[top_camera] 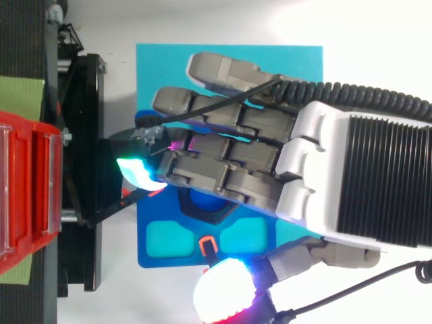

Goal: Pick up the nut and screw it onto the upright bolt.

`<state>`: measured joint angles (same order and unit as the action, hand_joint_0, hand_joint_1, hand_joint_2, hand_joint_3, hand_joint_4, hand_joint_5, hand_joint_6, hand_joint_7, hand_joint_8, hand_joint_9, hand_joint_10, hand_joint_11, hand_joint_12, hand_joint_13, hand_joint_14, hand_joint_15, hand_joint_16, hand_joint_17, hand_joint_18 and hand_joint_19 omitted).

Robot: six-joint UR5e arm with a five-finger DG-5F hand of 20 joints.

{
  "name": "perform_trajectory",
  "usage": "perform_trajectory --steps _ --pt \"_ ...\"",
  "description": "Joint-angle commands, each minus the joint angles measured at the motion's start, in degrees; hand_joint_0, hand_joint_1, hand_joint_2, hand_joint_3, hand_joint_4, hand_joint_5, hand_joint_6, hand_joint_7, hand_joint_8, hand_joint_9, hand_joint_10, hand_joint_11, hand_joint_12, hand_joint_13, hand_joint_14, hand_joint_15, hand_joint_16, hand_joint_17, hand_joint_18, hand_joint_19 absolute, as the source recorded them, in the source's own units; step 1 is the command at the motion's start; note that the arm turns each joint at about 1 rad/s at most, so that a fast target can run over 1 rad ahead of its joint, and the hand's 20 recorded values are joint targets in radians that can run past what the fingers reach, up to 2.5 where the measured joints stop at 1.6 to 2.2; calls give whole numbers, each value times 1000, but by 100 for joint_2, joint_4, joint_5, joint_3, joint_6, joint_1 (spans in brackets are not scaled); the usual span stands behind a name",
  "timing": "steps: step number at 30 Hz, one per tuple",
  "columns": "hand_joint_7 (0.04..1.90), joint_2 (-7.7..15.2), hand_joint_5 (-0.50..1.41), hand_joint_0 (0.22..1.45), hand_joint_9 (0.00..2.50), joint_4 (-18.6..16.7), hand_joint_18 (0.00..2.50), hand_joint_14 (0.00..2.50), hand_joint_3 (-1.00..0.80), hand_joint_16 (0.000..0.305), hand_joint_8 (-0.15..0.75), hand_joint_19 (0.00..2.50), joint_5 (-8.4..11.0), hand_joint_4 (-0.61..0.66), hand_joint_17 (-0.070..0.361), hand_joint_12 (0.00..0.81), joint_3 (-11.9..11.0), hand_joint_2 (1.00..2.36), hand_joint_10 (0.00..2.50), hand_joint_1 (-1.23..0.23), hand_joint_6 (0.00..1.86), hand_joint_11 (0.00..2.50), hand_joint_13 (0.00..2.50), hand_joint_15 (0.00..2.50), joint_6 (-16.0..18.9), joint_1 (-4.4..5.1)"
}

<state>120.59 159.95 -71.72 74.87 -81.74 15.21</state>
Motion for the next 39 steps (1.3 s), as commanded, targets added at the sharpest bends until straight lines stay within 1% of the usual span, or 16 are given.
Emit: perform_trajectory --steps 1,8,9,10,13,15,20,26,30,35,39 --pt "611 0 -142 473 349 45 0 0 -500 31 171 0 0 167 70 284 1 1000 0 -108 501 0 261 0 0 0" --pt "710 0 -123 475 394 54 0 0 -500 30 190 0 -44 179 67 282 10 1000 0 -111 502 0 309 0 0 0" --pt "719 0 -121 476 398 54 0 0 -500 30 192 0 -53 181 67 282 36 1000 0 -112 502 0 313 0 0 0" --pt "724 0 -120 477 400 19 0 0 -500 29 193 0 -71 185 66 281 133 1000 0 -113 502 0 316 0 0 0" --pt "741 0 -117 478 406 -8 0 0 -500 29 198 0 -71 184 65 281 195 1000 0 -116 502 0 328 0 9 0" --pt "753 0 -116 478 411 -122 0 0 -500 29 200 0 -62 187 65 282 230 1000 0 -118 502 0 332 0 9 0" --pt "783 0 -112 480 417 -140 0 0 -500 29 204 0 -115 195 64 282 230 1000 0 -122 503 0 340 0 9 0" --pt "841 0 -102 484 430 -140 0 0 -500 28 209 0 -123 204 63 280 230 1000 0 -129 503 0 351 0 9 0" --pt "837 0 -101 485 432 -131 0 0 -500 28 210 0 -123 202 63 279 230 1000 0 -142 503 0 354 0 9 0" --pt "837 0 -101 485 435 -16 0 0 -500 28 211 0 -203 210 63 277 230 1000 0 -149 503 0 360 0 9 -9" --pt "852 0 -101 487 441 10 0 0 -500 27 214 0 -229 209 62 275 239 1000 0 -155 503 0 375 0 9 -18"
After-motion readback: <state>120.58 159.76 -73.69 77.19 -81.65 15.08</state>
